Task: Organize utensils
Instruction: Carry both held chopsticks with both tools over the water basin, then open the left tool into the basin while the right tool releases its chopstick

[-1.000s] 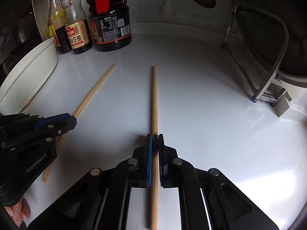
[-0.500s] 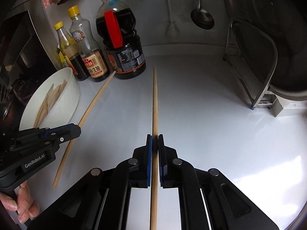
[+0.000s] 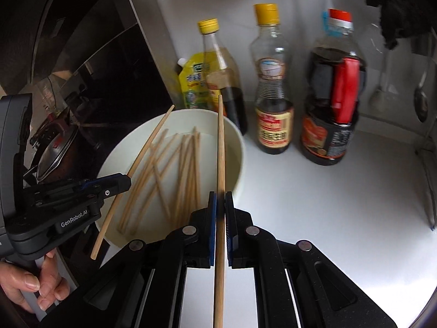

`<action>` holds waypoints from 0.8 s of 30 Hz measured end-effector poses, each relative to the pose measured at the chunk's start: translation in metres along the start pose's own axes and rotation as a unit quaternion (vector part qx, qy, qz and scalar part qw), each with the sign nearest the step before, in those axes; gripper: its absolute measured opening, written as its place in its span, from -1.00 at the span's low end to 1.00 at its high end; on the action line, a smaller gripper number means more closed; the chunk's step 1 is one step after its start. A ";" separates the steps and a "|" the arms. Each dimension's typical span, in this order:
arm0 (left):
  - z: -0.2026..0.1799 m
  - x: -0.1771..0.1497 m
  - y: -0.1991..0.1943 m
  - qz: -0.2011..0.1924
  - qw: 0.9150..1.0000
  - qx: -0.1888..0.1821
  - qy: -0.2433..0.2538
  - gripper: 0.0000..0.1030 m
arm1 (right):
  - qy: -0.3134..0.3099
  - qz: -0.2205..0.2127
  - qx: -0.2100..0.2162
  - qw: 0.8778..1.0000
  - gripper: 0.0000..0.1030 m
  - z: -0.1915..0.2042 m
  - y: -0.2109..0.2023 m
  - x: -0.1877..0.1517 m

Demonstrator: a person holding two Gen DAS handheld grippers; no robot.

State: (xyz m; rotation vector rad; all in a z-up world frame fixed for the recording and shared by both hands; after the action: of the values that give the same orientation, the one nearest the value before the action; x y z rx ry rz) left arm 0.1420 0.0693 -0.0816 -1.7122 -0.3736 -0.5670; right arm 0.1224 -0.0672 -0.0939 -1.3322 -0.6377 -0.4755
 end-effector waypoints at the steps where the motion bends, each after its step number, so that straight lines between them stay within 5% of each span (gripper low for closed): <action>1: 0.011 0.001 0.002 0.003 1.000 0.008 -0.004 -0.86 | -0.005 0.006 0.007 1.000 -0.88 0.011 0.009 0.004; 9: 0.060 0.007 0.031 0.025 0.999 0.017 -0.029 -0.86 | -0.033 0.066 0.009 0.997 -0.88 0.059 0.073 0.017; 21: 0.074 0.007 0.056 0.051 0.998 0.014 -0.045 -0.85 | -0.026 0.102 -0.008 0.994 -0.88 0.060 0.108 0.019; 24: 0.078 0.011 0.050 0.038 0.998 0.017 -0.054 -0.27 | -0.029 0.093 -0.012 0.995 -0.83 0.057 0.103 0.020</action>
State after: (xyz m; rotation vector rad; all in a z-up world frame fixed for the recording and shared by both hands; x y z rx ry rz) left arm 0.1913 0.1338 -0.1277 -1.7214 -0.3900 -0.4112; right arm 0.1955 0.0091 -0.1496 -1.4179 -0.5504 -0.2958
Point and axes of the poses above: each gripper's, at about its wrist camera, not at the fingertips, and y roughly the way its jaws point, z to its left, x to its top, the point moved 6 cm from there along y, roughly the way its jaws point, and after that the axes turned 7 degrees about -x, right-handed, at the moved point
